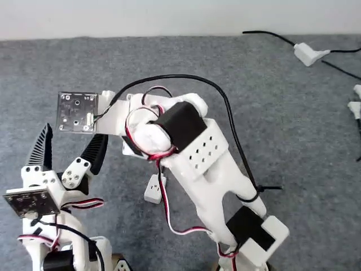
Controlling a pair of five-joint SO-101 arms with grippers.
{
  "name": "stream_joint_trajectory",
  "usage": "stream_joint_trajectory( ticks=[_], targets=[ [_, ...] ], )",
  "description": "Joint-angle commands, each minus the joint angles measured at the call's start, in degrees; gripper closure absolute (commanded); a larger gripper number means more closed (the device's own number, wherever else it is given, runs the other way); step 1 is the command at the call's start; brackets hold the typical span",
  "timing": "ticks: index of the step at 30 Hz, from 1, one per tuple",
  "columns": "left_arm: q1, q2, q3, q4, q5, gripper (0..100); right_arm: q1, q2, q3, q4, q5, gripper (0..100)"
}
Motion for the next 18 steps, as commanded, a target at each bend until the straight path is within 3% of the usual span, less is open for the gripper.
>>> stream_joint_trajectory(
  ticks=[1,18],
  targets=[
    [0.53,-0.88,1.27,-0.62,-1.41,63,-1.71,-3.91,-0.62,2.59,-1.05,99.1],
    [0.88,-0.88,10.42,-4.66,-4.04,63,-1.98,-7.52,-0.62,2.59,-3.34,99.1]
  ],
)
